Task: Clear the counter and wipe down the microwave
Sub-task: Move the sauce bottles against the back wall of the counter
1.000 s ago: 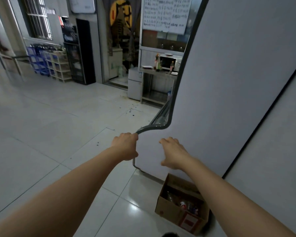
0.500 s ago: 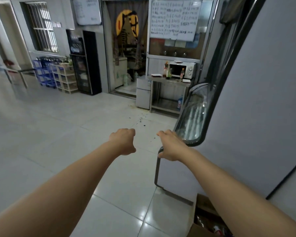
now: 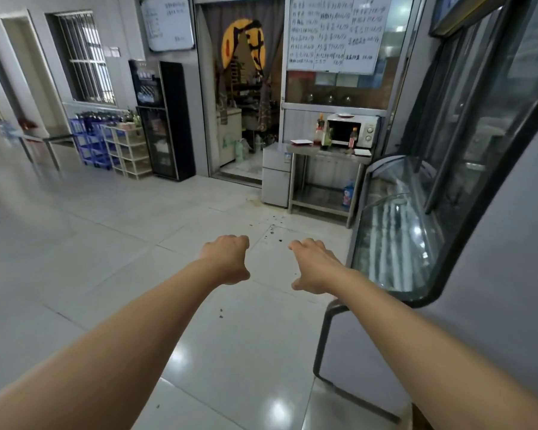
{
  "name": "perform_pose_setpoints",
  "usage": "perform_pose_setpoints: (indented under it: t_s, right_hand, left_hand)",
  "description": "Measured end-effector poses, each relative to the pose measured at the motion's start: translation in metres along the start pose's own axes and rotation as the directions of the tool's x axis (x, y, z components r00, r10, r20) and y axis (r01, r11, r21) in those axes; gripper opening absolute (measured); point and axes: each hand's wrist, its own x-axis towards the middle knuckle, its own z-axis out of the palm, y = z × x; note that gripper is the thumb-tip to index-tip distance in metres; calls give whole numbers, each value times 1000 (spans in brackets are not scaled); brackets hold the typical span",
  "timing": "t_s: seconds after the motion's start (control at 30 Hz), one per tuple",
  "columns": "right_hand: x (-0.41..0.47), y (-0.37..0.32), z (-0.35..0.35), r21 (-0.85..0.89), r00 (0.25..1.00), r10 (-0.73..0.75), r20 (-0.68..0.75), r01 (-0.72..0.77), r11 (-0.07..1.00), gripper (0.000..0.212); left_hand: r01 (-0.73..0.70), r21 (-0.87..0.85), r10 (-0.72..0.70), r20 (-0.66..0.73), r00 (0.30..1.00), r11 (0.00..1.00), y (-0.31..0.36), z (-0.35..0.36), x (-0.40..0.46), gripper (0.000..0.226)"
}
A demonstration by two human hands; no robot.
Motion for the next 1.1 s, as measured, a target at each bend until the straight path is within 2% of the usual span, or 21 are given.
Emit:
perform_pose_setpoints:
  t_s: [0.5,0.77,1.1]
  right_hand:
    - [262,55,-41,-13,999,8,-31,-8,1000,77]
    - [398,72,-40,-5,994,99,-49,-100,995,79]
    - [571,90,-70,74,971,230,-65,-225,971,82]
  left_hand:
    - [-30,21,30,-18,999,999,-37,-4,262,55]
    - [-89,-5,89,9,996,996,-72,6,409,56]
    - [-241,27,240,28,970,970,-119,-14,616,52]
